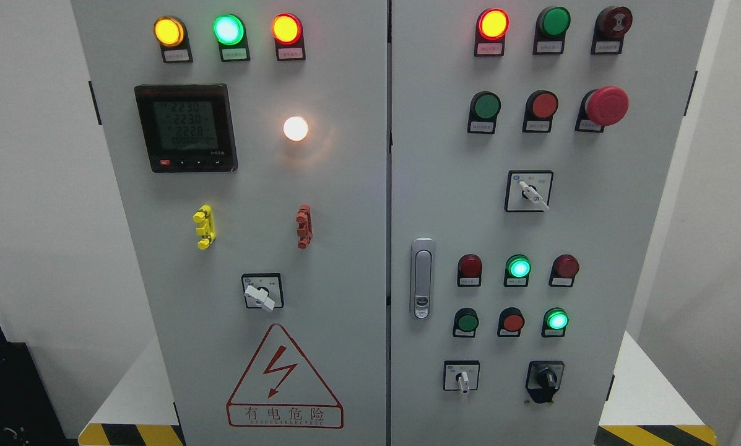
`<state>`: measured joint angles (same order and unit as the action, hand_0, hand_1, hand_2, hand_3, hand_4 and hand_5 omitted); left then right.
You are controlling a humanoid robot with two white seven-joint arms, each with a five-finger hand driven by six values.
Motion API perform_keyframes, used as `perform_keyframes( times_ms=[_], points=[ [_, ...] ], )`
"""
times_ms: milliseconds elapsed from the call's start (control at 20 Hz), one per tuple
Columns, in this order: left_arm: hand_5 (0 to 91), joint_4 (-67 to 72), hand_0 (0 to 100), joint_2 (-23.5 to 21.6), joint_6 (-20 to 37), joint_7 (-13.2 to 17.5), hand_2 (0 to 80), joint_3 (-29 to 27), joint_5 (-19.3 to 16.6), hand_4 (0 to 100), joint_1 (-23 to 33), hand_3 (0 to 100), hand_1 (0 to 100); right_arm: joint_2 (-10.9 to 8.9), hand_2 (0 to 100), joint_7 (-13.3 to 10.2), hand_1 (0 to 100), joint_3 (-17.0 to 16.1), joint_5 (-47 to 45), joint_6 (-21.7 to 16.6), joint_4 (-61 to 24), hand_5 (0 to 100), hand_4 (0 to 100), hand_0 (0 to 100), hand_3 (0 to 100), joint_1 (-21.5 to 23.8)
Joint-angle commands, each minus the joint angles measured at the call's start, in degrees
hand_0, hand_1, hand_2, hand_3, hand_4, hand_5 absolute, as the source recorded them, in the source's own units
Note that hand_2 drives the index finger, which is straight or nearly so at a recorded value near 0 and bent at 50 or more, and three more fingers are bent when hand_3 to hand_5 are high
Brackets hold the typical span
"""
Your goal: Flip black knob to close circuit
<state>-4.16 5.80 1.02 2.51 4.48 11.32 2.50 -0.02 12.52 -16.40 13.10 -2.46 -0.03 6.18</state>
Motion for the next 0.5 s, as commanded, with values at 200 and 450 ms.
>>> perform_keyframes(
  times_ms=[200,450],
  points=[
    [0.0,-0.1,12,0.0,0.0,0.0,0.0,0.0,-0.2,0,0.0,0,56,-1.12,0,0.0,0,0.1,0.0,0.0,0.2,0,0,0,0,0.1],
    [0.0,-0.1,12,0.0,0.0,0.0,0.0,0.0,0.0,0,0.0,0,56,2.91,0,0.0,0,0.7,0.1,-2.5,-14.9,0,0,0,0,3.7]
  ],
)
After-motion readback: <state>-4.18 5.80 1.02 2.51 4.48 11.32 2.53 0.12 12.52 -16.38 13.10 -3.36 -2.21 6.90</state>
